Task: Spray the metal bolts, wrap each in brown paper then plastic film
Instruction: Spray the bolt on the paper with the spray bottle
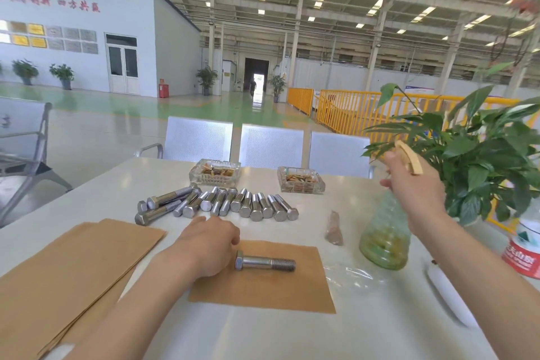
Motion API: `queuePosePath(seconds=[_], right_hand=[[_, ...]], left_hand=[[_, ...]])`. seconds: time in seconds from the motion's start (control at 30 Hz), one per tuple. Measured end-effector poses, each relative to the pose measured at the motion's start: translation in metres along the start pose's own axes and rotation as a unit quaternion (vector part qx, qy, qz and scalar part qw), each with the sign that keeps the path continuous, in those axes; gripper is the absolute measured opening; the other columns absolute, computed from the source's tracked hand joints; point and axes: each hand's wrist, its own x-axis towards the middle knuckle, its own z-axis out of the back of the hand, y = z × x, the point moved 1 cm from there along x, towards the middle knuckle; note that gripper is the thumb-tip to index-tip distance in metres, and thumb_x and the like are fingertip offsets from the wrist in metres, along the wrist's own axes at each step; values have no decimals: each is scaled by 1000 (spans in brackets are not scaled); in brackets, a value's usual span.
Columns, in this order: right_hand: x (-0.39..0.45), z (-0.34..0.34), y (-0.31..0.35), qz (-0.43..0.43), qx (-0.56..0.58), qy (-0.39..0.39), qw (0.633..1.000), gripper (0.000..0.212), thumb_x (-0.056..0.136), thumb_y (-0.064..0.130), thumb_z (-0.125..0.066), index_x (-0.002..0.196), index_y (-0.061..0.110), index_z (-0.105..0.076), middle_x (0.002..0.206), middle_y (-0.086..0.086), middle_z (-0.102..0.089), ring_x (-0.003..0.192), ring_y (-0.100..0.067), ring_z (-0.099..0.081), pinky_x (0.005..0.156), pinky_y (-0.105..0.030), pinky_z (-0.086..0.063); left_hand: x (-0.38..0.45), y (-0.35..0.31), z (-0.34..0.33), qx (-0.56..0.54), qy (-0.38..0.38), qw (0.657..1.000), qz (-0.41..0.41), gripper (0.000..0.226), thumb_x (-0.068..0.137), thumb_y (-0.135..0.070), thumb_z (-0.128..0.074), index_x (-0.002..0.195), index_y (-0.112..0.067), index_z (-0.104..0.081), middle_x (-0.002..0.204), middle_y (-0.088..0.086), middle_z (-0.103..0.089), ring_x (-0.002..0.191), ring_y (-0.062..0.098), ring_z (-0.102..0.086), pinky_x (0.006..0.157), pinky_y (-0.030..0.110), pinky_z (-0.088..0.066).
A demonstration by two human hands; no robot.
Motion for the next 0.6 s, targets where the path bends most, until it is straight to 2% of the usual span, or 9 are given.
queuePosePath(seconds=[0.1, 0.2, 0.27, 0.33, 0.4, 0.43, 0.5, 0.53, 0.6], right_hand=[[11, 0, -41, -8, -75, 3, 997, 28, 87, 61, -58, 99, 35, -60, 95, -1, -68, 100, -34, -66, 91, -48, -51], [15, 5, -66, -42, -175, 42, 983, 48, 75, 66, -57, 106, 30, -52, 104, -7, -63, 97, -34, -55, 83, -43, -43], [16, 12, -78, -60, -262, 86, 959, 54, 74, 65, -61, 111, 26, -54, 113, -9, -65, 105, -36, -58, 87, -42, -46], [17, 22, -87, -78, -334, 123, 931, 62, 77, 71, -61, 123, 31, -56, 122, -6, -68, 116, -35, -60, 94, -43, -49], [15, 27, -91, -90, -356, 128, 921, 69, 75, 80, -57, 131, 39, -54, 110, -1, -71, 106, -32, -69, 91, -42, -52], [12, 26, -90, -92, -344, 121, 926, 65, 77, 79, -59, 128, 39, -54, 96, 1, -72, 88, -28, -75, 85, -40, -54], [7, 22, -87, -90, -293, 95, 947, 51, 81, 70, -66, 116, 34, -57, 74, 2, -72, 53, -19, -72, 77, -40, -59], [5, 19, -85, -92, -271, 83, 955, 46, 83, 64, -70, 113, 31, -59, 68, 0, -72, 48, -19, -71, 76, -43, -61], [-4, 16, -83, -115, -228, 76, 964, 46, 85, 52, -75, 116, 24, -57, 69, -6, -73, 55, -26, -73, 75, -48, -62]], left_hand=[[7, -2, 2, -10, 1, 1000, 9, 47, 96, -15, -41, 136, -32, -58, 140, 6, -56, 127, 30, -53, 96, 35, -44], [18, -7, 2, -24, 14, 1000, 6, 49, 95, -10, -43, 138, -28, -57, 142, 7, -54, 126, 28, -55, 92, 34, -46], [25, -11, 1, -34, 18, 999, -3, 49, 95, -11, -44, 139, -28, -57, 143, 7, -55, 127, 28, -56, 96, 35, -48], [33, -14, 0, -46, 19, 999, -11, 47, 97, -15, -42, 139, -29, -57, 143, 6, -55, 128, 27, -55, 101, 36, -48], [40, -18, -2, -52, 21, 998, -17, 43, 98, -18, -41, 135, -27, -60, 138, 5, -57, 124, 28, -57, 101, 39, -49], [43, -20, -3, -48, 25, 998, -21, 40, 97, -19, -41, 130, -25, -63, 135, 5, -58, 121, 29, -58, 100, 40, -50], [47, -24, -5, -36, 46, 998, -25, 35, 97, -23, -41, 121, -20, -66, 130, 6, -60, 117, 31, -60, 99, 42, -51], [48, -26, -7, -34, 53, 998, -25, 34, 98, -26, -43, 119, -19, -67, 128, 7, -60, 116, 31, -60, 98, 42, -52], [50, -26, -9, -40, 53, 997, -29, 31, 97, -30, -48, 117, -19, -69, 126, 4, -61, 115, 28, -61, 97, 40, -53]])
